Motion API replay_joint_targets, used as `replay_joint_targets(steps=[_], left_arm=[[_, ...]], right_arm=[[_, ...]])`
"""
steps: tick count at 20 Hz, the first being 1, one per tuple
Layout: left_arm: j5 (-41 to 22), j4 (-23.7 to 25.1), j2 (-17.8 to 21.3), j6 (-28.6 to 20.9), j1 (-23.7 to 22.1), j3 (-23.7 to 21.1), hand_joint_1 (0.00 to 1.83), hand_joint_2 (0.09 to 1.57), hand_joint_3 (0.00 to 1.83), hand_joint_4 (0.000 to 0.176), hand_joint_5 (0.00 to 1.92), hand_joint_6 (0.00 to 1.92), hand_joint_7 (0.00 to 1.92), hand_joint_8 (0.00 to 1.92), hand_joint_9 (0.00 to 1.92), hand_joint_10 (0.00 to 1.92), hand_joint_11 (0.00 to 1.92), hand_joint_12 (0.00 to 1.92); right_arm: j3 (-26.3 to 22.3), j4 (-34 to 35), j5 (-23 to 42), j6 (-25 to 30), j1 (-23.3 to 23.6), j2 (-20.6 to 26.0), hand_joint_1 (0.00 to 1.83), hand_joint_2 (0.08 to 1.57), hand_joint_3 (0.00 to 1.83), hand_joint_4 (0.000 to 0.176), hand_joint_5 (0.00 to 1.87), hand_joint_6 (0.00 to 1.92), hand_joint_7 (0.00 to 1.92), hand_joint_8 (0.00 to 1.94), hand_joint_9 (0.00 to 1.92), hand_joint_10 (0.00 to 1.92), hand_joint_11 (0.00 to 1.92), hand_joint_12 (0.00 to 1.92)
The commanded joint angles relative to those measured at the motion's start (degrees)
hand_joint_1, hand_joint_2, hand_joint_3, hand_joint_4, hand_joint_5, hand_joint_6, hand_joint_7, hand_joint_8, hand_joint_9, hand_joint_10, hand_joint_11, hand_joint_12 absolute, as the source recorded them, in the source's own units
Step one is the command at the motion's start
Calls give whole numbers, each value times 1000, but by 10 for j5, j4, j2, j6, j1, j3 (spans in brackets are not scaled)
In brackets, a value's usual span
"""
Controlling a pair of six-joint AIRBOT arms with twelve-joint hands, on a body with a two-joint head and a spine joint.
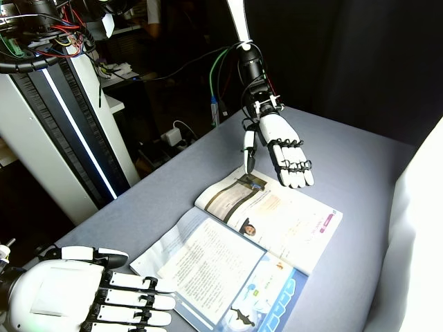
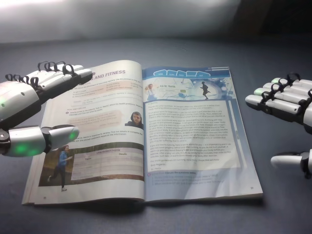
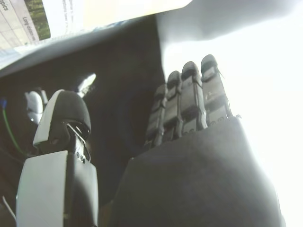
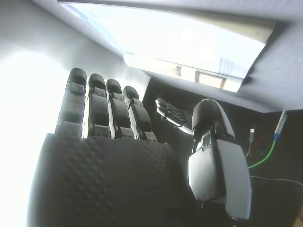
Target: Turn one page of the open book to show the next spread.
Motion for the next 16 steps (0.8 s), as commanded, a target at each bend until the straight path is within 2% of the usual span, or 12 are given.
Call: replay_joint_targets(steps=[1,2,3,4,8,10,11,13,14,15,16], left_arm=[[-62,-15,4,-2,-3,2,422,1301,32,4,2,2,0,0,0,0,0,0],[-61,-15,5,-2,-3,2,436,1303,26,0,7,3,0,0,0,0,0,0],[-59,-15,5,-2,-3,3,414,1311,24,6,1,0,0,0,0,0,0,0],[-58,-15,4,-2,-3,3,389,1321,23,0,3,1,0,0,0,0,0,0],[-58,-23,7,-2,3,4,419,1318,8,0,58,19,0,0,0,0,0,0],[-60,-25,8,-2,5,4,360,1317,6,0,70,14,0,0,0,0,0,0],[-61,-27,9,-2,7,3,355,1316,5,5,63,10,0,0,0,0,0,0],[-66,-36,11,-2,14,2,305,1321,6,29,36,1,0,0,0,0,0,0],[-69,-41,11,-2,18,1,303,1329,9,31,29,0,0,0,0,0,0,0],[-71,-45,12,-2,22,-1,306,1334,11,40,27,0,0,0,0,0,0,0],[-71,-48,13,-2,27,-2,343,1334,8,29,50,8,0,0,0,0,0,0]], right_arm=[[3,0,48,-1,11,-1,221,1173,35,0,0,0,0,0,0,0,0,0],[7,-7,37,-1,18,-6,213,1175,30,0,0,0,0,0,0,0,0,0],[12,-12,27,-1,23,-12,217,1171,26,0,0,0,0,0,0,0,0,0],[16,-16,20,-1,26,-17,190,1170,23,0,0,0,0,0,0,0,0,0],[40,-33,-26,-1,50,-47,271,1186,18,0,0,0,0,0,0,0,0,0],[51,-33,-41,-1,51,-60,246,1176,11,0,0,0,0,0,0,0,0,0],[56,-34,-50,-1,51,-67,217,1177,10,0,0,0,0,0,0,0,0,0],[63,-38,-64,-1,55,-77,223,1183,10,0,0,0,0,0,0,0,0,0],[66,-42,-70,-1,57,-82,228,1185,10,0,0,0,0,0,0,0,0,0],[69,-46,-76,-1,60,-87,194,1184,9,0,0,0,0,0,0,0,0,0],[71,-53,-83,-1,64,-92,142,1179,6,0,0,0,0,0,0,0,0,0]])
